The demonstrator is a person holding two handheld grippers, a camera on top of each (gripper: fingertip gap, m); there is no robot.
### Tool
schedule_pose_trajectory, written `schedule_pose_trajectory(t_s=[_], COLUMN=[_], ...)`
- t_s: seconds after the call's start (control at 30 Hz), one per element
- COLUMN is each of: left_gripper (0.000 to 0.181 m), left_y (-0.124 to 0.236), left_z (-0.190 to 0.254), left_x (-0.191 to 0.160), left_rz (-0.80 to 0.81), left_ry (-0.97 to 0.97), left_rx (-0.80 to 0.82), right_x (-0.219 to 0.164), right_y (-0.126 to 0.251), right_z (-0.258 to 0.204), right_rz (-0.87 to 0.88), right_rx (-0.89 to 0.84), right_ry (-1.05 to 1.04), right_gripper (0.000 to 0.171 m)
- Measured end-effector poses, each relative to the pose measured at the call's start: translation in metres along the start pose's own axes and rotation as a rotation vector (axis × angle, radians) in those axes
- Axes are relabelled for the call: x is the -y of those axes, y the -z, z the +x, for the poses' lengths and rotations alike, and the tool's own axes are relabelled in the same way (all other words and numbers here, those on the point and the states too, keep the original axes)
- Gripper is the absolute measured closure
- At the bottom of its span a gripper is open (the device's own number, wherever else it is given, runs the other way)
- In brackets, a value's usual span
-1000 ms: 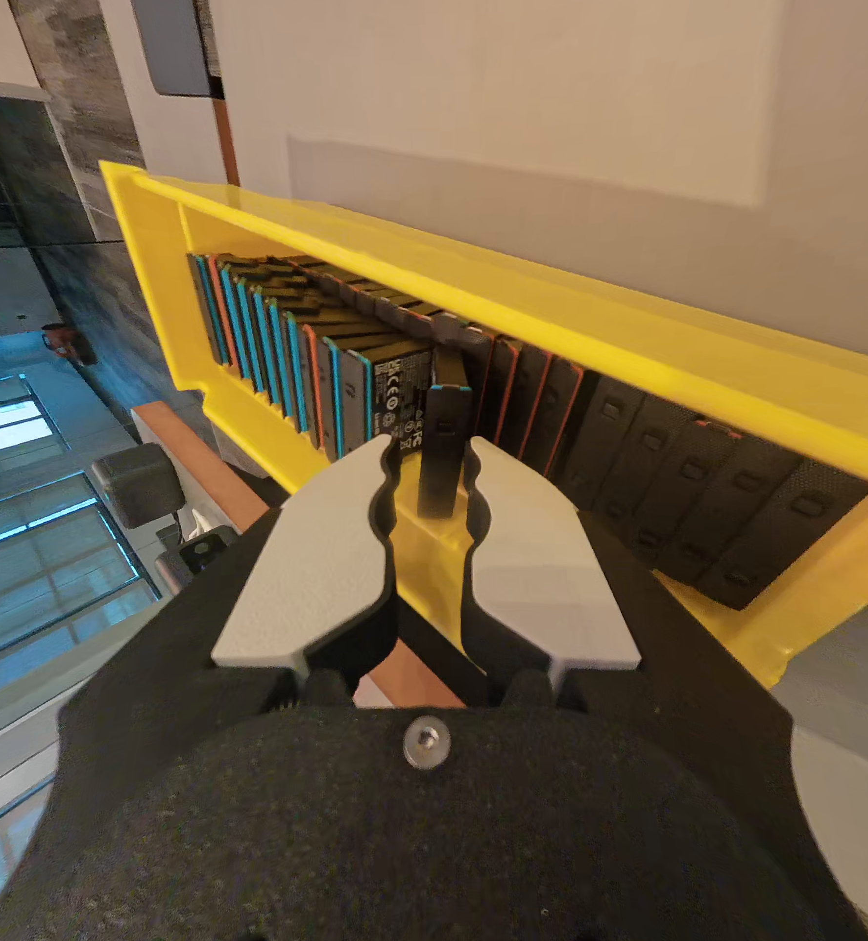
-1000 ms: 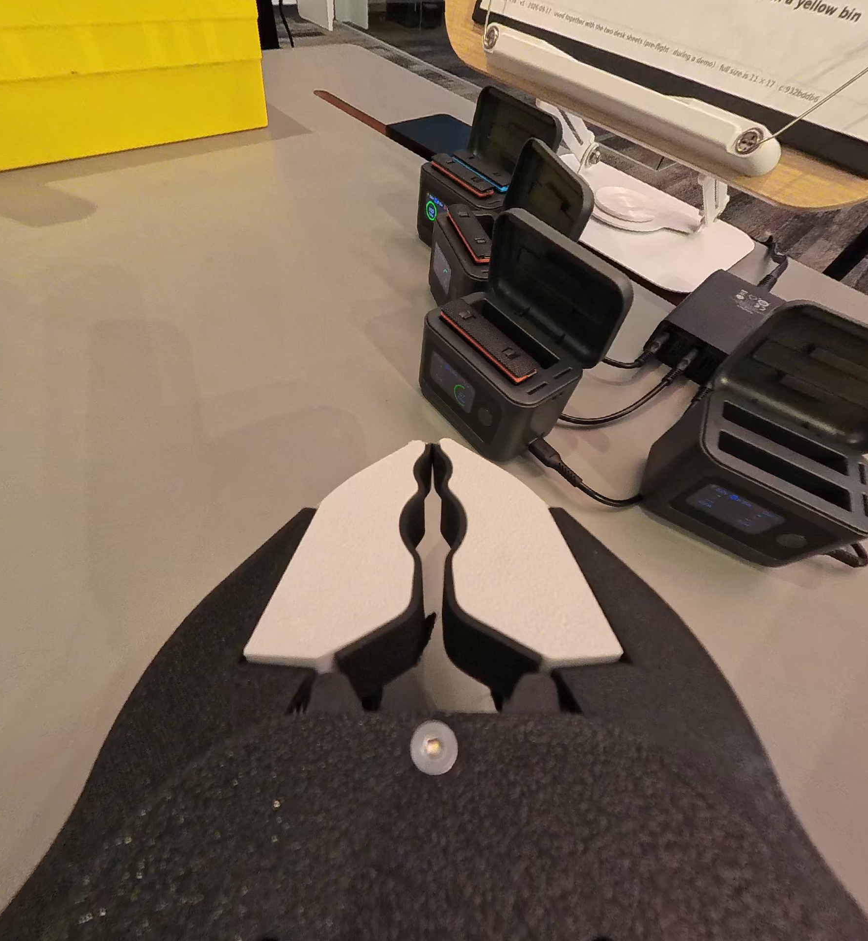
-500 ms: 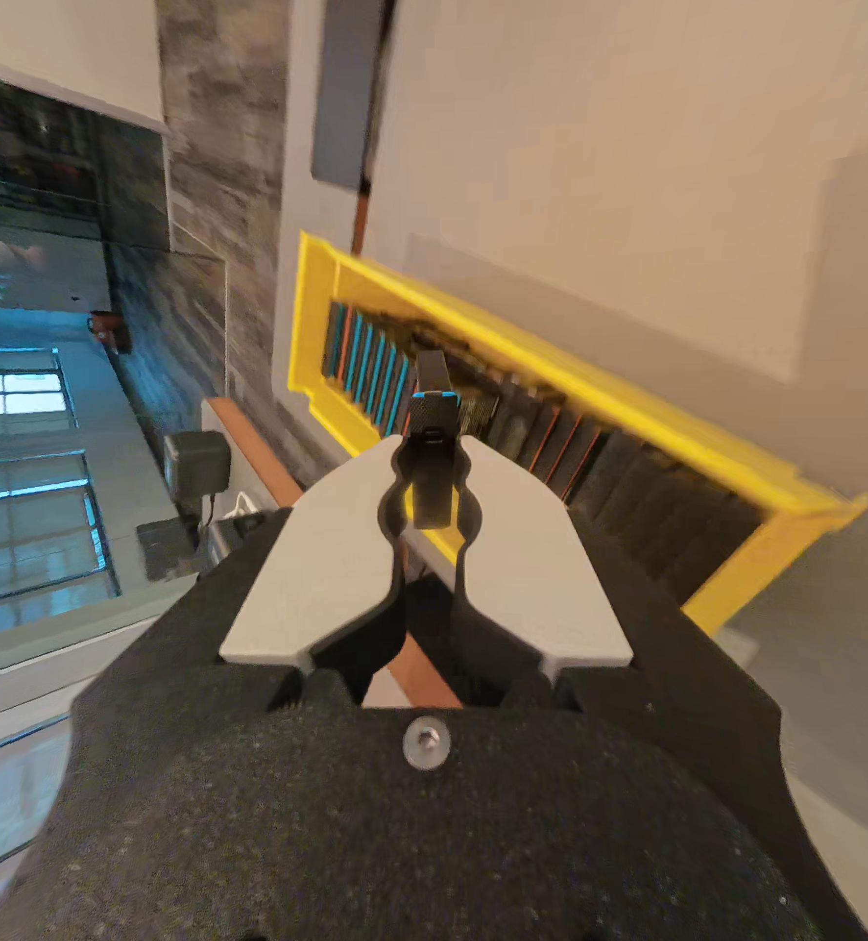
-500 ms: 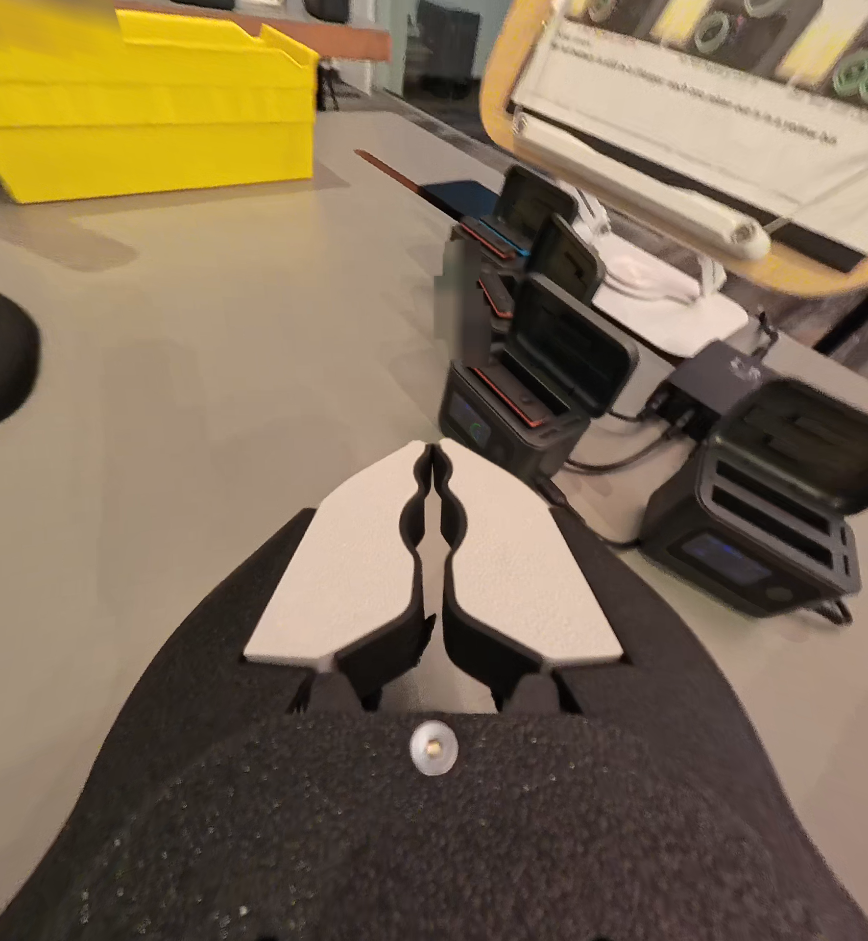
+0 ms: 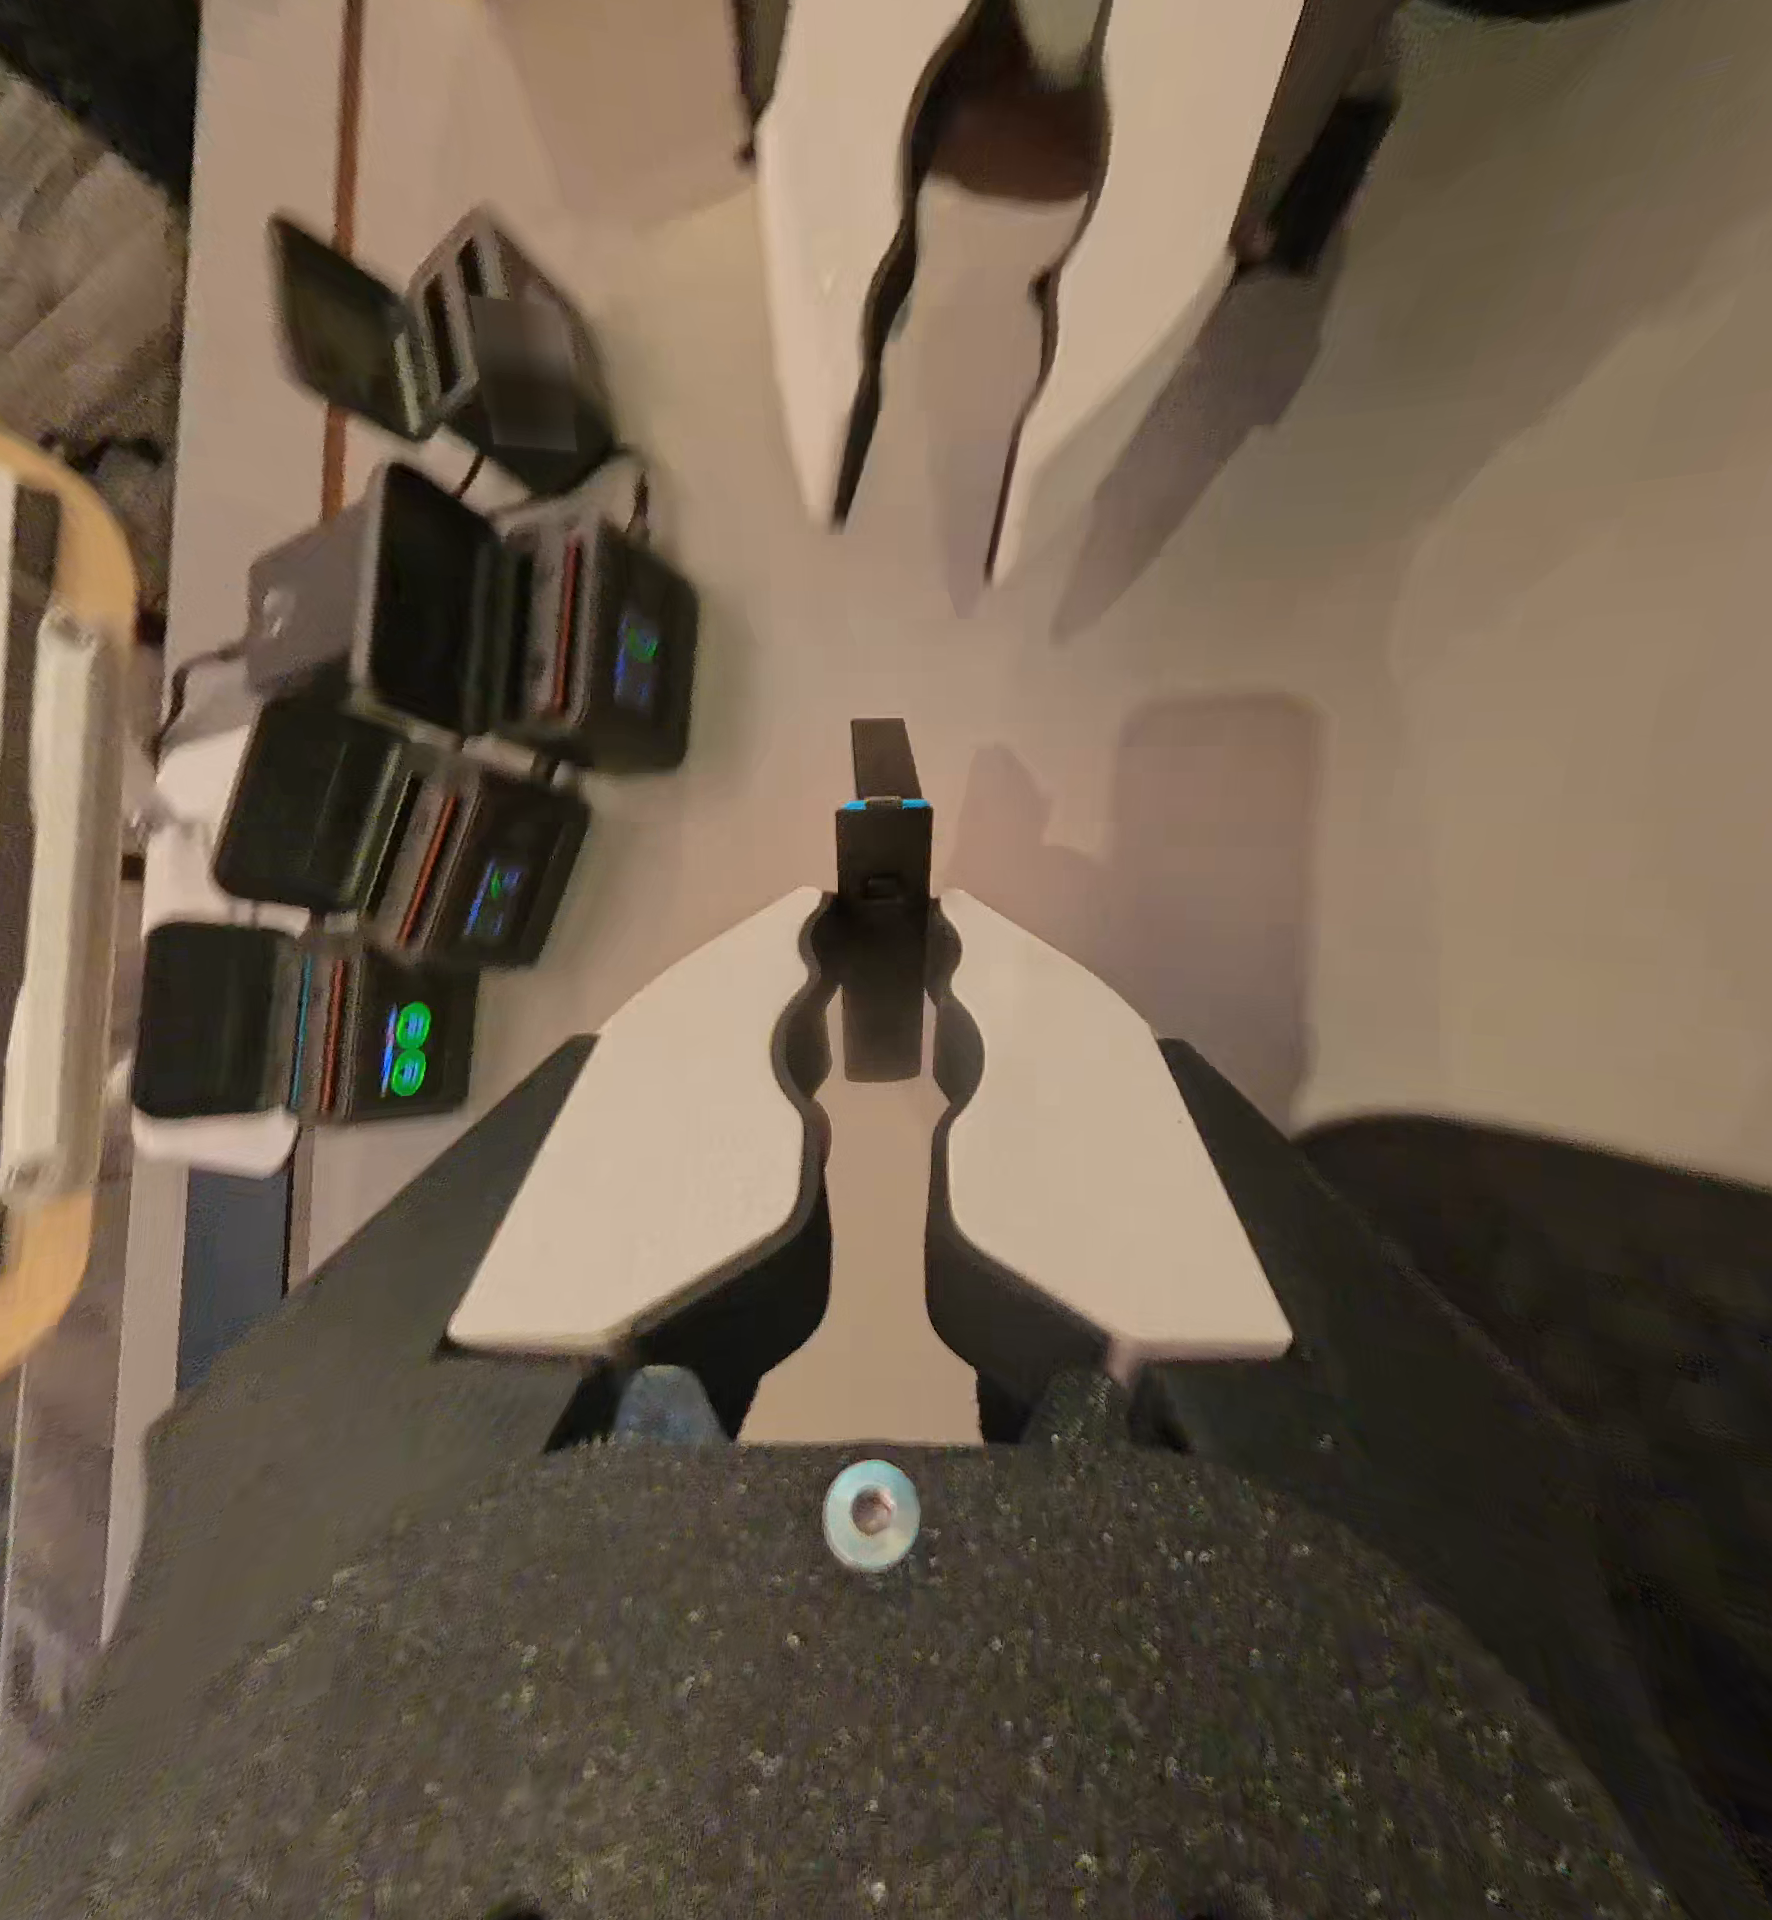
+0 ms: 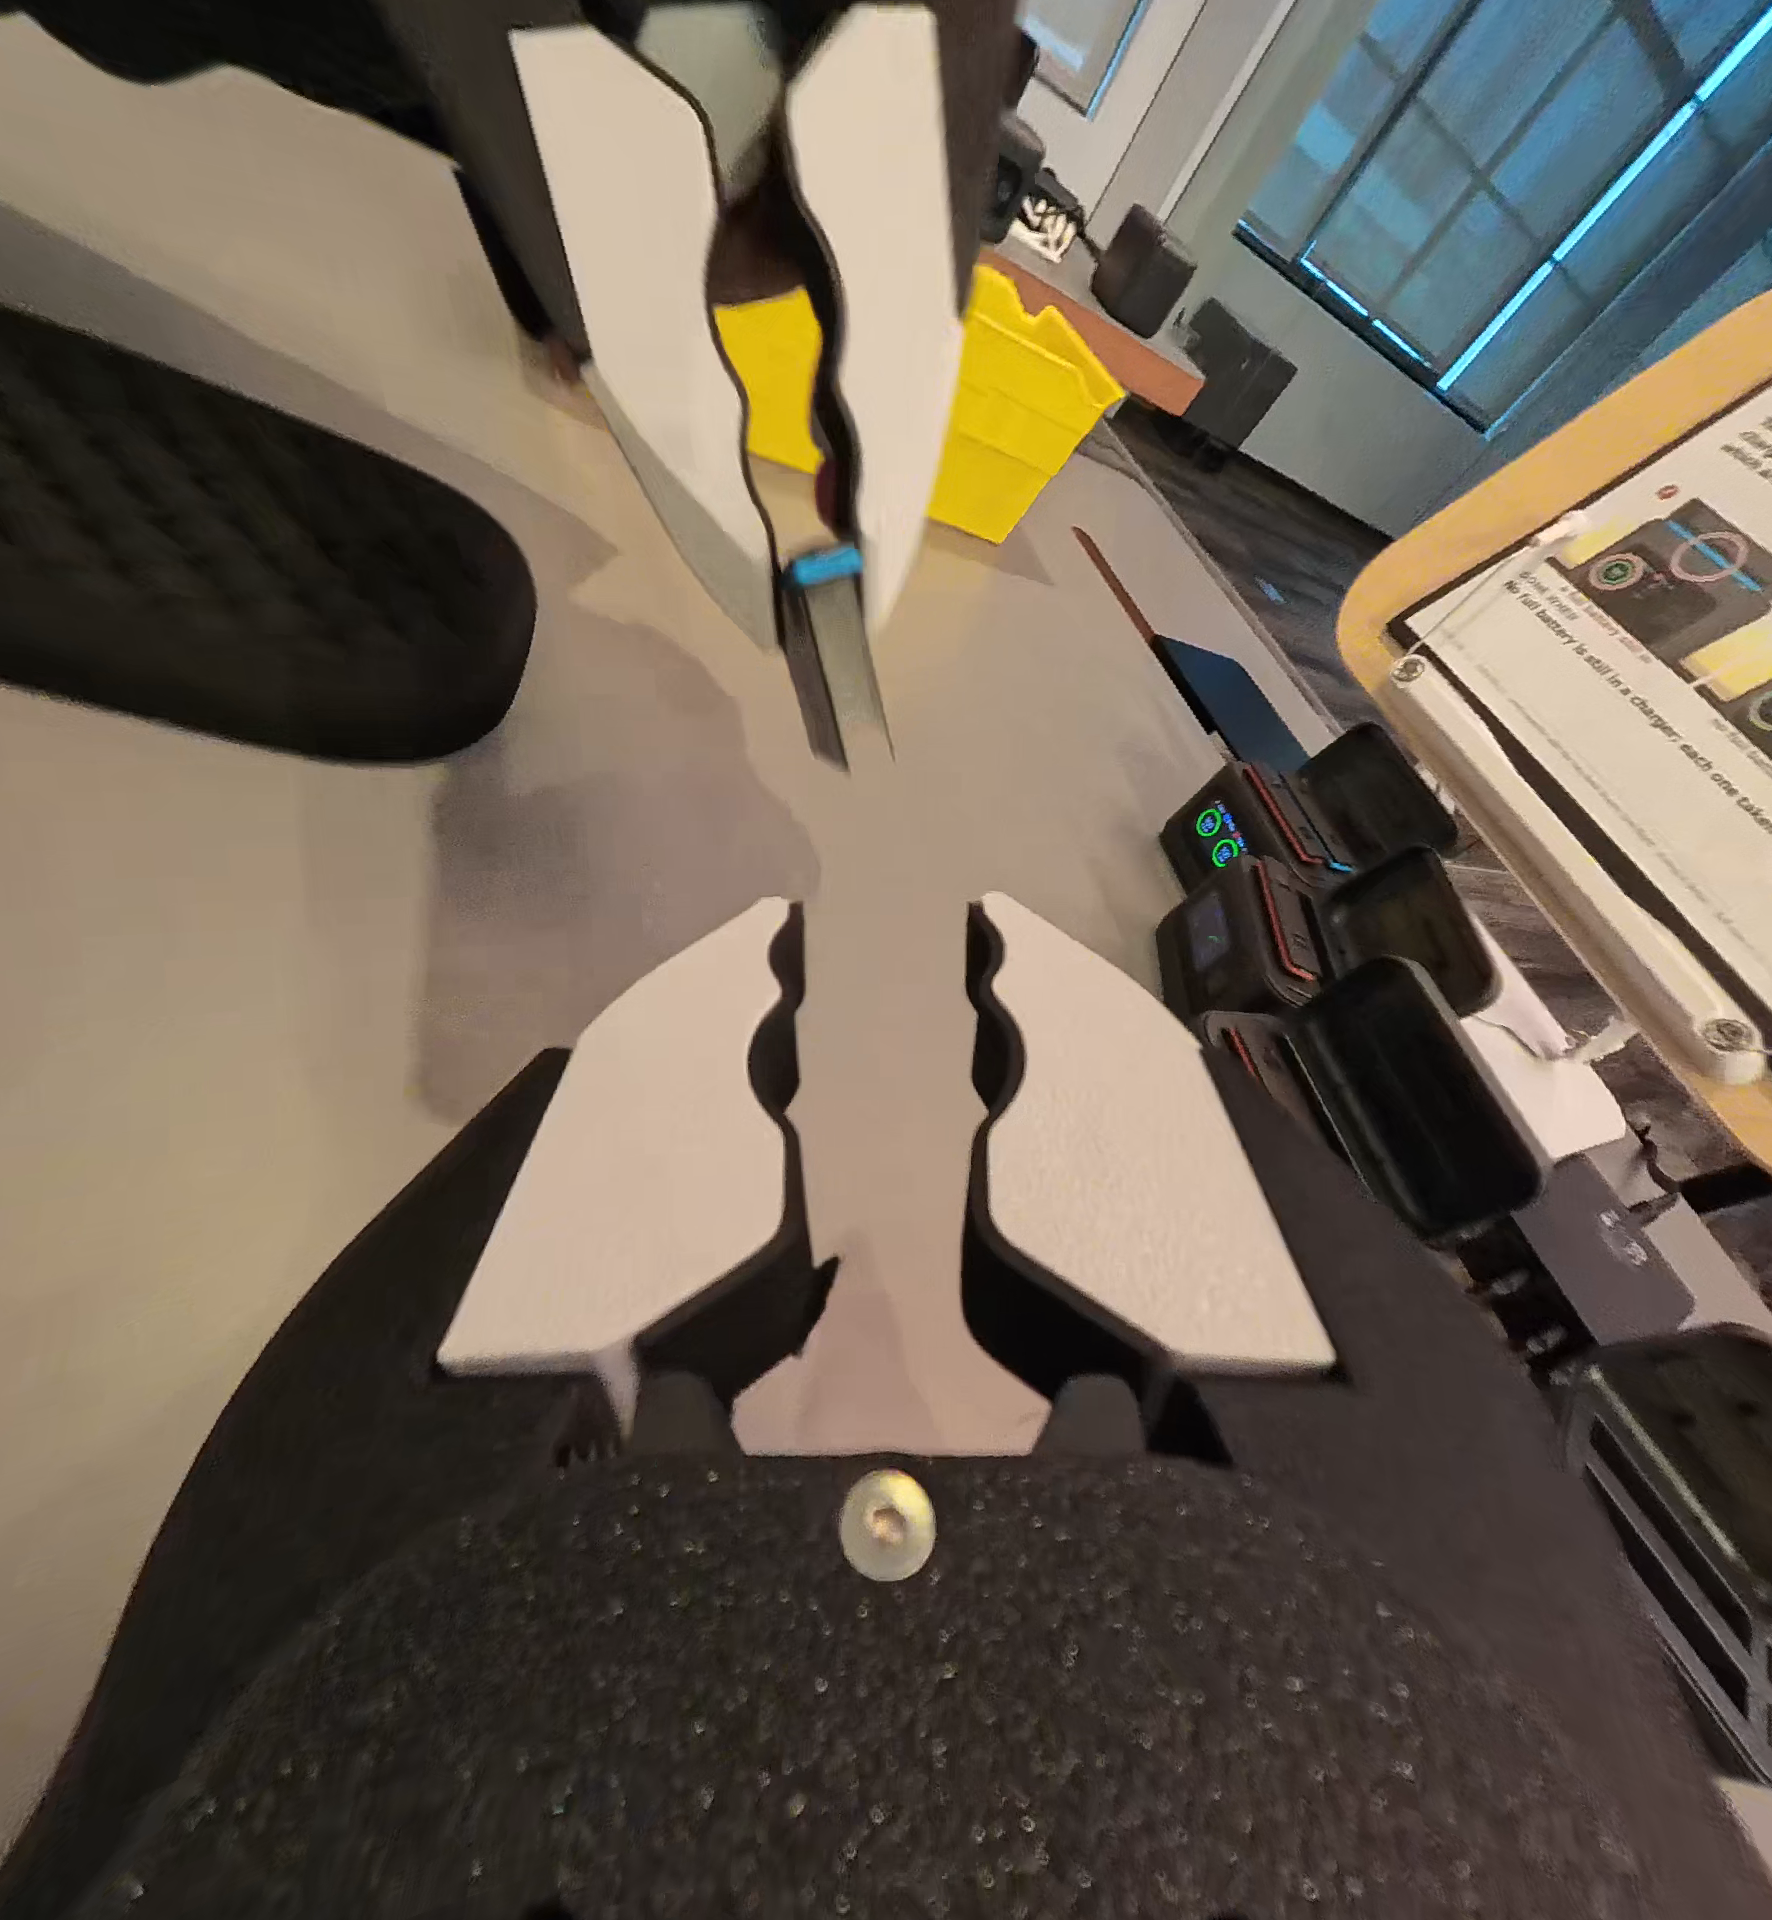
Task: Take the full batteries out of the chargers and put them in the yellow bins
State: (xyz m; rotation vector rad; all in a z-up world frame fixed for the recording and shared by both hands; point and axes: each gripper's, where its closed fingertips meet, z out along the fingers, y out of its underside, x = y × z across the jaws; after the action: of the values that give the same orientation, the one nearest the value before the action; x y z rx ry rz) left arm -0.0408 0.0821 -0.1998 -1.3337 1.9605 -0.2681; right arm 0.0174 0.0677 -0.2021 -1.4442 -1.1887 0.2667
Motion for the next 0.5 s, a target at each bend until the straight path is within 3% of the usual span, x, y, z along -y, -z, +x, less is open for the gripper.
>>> schedule_pose_trajectory(t_s=[0.17,0.23,0.27,0.5], left_gripper=[0.166,0.166,0.165,0.161], left_y=[-0.041,-0.047,-0.049,-0.04], left_z=[0.012,0.014,0.013,-0.001], left_x=[0.031,0.034,0.035,0.037], left_rz=[0.044,0.048,0.05,0.139], left_ry=[-0.065,-0.075,-0.081,-0.037], left_rx=[-0.067,-0.085,-0.075,0.01], right_x=[-0.011,-0.016,-0.017,-0.009], right_y=[-0.004,-0.004,-0.003,0.002], right_z=[-0.005,-0.005,-0.007,0.001], right_rz=[-0.037,-0.052,-0.054,0.026], right_rx=[0.023,0.022,0.03,0.037], right_ry=[0.016,0.027,0.033,-0.076], right_gripper=[0.137,0.152,0.159,0.161])
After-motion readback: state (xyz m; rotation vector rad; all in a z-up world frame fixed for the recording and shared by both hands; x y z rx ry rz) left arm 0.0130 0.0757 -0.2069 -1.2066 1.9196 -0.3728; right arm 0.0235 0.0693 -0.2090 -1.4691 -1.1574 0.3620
